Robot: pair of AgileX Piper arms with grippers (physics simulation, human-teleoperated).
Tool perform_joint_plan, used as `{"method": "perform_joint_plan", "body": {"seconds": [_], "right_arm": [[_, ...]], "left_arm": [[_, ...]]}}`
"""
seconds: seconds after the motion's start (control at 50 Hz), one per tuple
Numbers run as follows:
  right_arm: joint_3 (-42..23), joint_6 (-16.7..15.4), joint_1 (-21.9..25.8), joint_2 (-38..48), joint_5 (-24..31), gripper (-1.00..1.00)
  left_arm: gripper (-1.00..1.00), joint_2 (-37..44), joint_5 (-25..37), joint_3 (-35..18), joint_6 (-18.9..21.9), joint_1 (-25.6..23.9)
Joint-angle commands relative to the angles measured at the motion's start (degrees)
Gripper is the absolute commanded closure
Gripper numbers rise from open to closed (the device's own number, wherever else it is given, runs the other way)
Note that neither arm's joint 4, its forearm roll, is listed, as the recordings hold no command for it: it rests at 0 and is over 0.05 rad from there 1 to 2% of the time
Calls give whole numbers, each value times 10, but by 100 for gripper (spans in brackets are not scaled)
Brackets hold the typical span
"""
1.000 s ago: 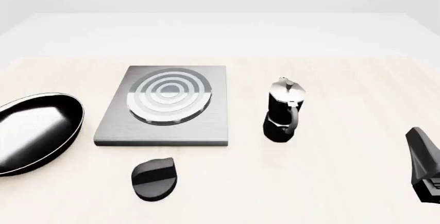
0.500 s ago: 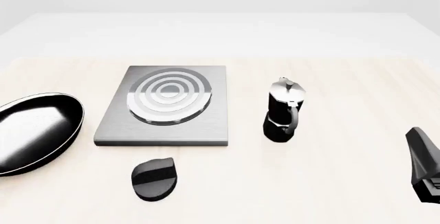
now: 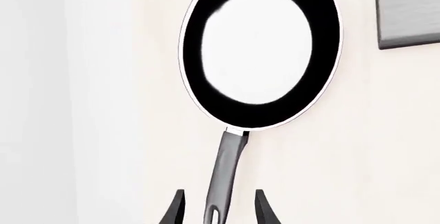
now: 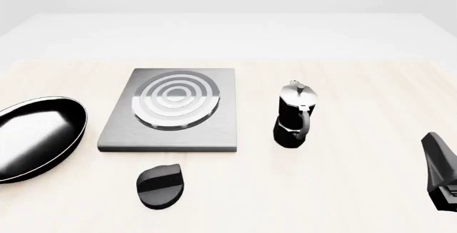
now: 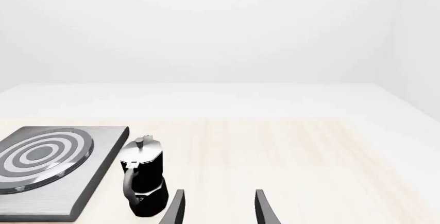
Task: Turn on the stove and put the frying pan on it.
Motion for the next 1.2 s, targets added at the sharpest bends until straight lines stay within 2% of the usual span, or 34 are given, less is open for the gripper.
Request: {"method": "perform_joint_plan", "body": {"seconds": [0.02,0.68,1.2], "right_arm": [[0,0,0,0,0,-100],[0,0,0,0,0,-100],[0,0,0,0,0,-100]], "left_arm": [[-100,72,-87,34,-4,1],[-100,181,-202,78,9,9],[-100,262,-299,116,39,45]]}}
